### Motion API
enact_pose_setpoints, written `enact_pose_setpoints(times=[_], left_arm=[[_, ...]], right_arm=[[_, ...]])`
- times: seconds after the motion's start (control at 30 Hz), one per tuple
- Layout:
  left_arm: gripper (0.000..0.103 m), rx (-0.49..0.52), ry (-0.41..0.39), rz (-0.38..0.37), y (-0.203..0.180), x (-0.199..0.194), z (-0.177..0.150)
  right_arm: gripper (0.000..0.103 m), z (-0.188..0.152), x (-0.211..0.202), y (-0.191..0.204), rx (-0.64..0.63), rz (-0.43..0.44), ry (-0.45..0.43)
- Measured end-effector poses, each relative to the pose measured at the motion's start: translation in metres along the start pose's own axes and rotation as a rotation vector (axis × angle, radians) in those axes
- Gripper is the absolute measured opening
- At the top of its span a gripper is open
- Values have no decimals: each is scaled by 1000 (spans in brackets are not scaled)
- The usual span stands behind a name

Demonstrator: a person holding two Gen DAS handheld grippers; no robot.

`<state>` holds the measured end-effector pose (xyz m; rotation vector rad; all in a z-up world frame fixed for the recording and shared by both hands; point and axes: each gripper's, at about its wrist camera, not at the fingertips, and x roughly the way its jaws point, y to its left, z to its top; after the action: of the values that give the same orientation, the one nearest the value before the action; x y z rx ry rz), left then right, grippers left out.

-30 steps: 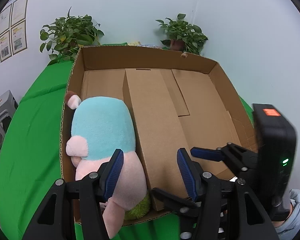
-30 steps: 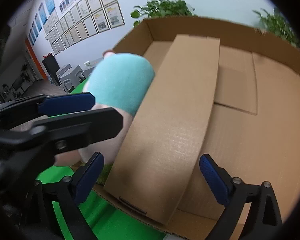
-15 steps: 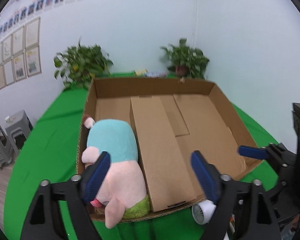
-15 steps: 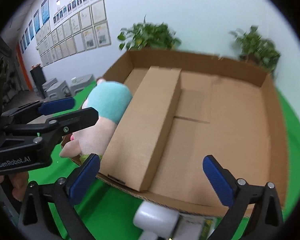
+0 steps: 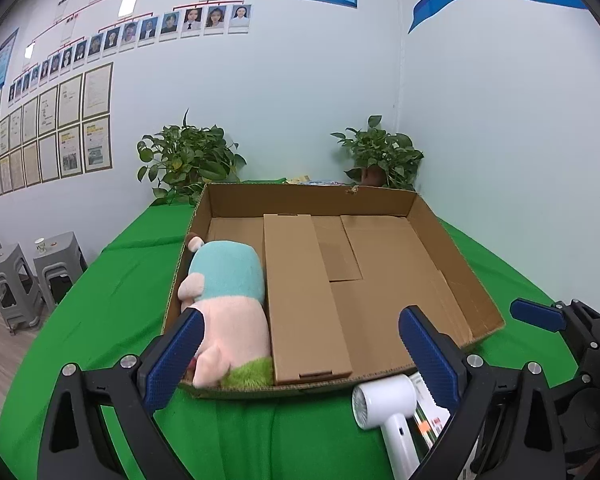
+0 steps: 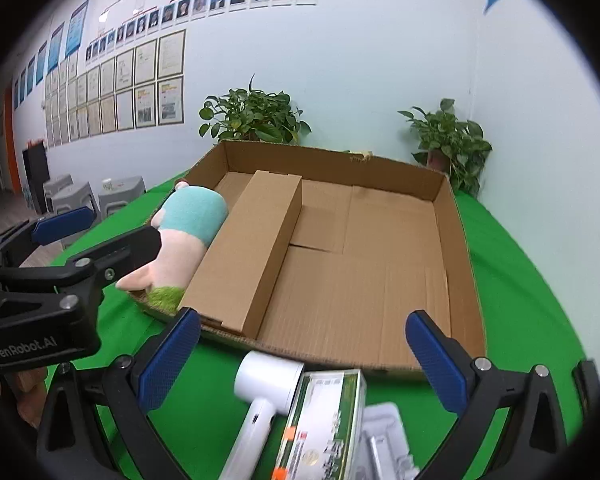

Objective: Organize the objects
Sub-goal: 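Open both grippers and withdraw from the long box, then move the right gripper down onto the white fan's handle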

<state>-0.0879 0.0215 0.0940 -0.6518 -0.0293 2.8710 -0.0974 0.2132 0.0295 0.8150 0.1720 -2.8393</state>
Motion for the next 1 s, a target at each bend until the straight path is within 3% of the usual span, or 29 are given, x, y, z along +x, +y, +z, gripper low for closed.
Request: enact_pose_setpoints(times=[0.17, 0.63, 0.83, 1.0], left_arm=[[99, -21, 52, -5, -3, -6, -9], [99, -8, 75, -46, -14, -11, -23], [99, -47, 121, -89, -6, -6, -33], [98, -82, 174, -146, 2, 1, -48]], right_arm=[[102, -12, -11, -9, 51, 12, -2], [102, -28, -15, -13, 82, 6, 13], [102, -34, -26, -9, 72, 41, -21], [102, -48, -29, -8, 48, 107, 1]])
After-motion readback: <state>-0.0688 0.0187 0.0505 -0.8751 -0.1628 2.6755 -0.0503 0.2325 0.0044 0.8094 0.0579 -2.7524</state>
